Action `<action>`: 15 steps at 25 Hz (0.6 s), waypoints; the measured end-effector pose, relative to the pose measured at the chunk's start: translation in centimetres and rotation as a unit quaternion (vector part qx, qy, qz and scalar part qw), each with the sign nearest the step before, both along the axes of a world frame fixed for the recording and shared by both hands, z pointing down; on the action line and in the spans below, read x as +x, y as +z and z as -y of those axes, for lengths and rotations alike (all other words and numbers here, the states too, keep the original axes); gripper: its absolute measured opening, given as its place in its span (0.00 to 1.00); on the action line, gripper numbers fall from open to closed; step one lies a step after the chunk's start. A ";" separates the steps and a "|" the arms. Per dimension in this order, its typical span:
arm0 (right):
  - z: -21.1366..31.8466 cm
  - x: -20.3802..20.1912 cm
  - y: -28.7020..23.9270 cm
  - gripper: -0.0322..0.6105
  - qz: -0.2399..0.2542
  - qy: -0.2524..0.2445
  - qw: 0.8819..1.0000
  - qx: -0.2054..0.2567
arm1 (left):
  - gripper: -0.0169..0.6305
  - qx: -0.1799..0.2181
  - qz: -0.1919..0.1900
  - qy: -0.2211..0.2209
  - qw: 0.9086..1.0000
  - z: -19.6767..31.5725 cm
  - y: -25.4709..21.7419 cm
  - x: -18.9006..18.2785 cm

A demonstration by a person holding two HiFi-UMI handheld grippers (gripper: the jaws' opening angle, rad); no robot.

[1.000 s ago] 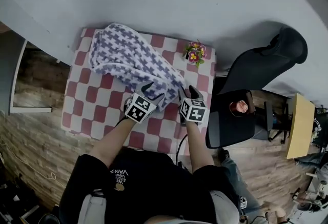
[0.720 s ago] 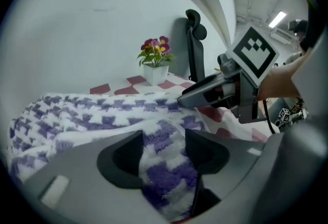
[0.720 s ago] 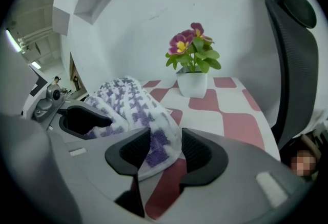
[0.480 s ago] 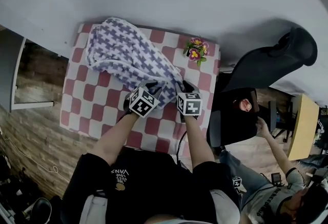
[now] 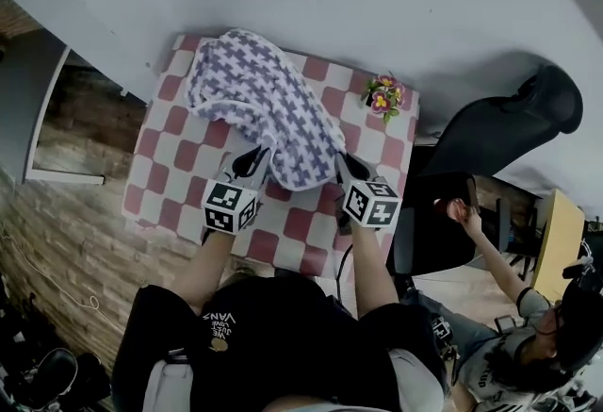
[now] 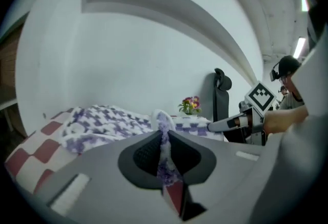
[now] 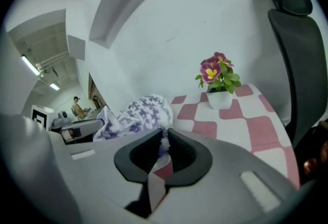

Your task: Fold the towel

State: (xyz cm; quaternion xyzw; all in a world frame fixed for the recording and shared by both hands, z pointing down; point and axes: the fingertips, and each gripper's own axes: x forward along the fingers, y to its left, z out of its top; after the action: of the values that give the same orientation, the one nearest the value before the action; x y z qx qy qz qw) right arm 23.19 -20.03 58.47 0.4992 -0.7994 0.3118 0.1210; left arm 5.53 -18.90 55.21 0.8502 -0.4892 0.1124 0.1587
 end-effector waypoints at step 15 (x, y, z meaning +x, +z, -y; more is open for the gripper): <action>-12.2 -6.9 -11.3 0.10 0.158 -0.031 0.983 0.084 | 0.07 0.161 -0.088 -0.100 0.978 -15.8 -12.8 -13.7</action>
State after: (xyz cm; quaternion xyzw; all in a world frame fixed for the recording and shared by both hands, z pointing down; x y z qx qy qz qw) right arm 16.26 -7.82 47.16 0.4271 -0.8468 0.3145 -0.0391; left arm -8.17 -3.13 42.45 0.8182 -0.5673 -0.0596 0.0723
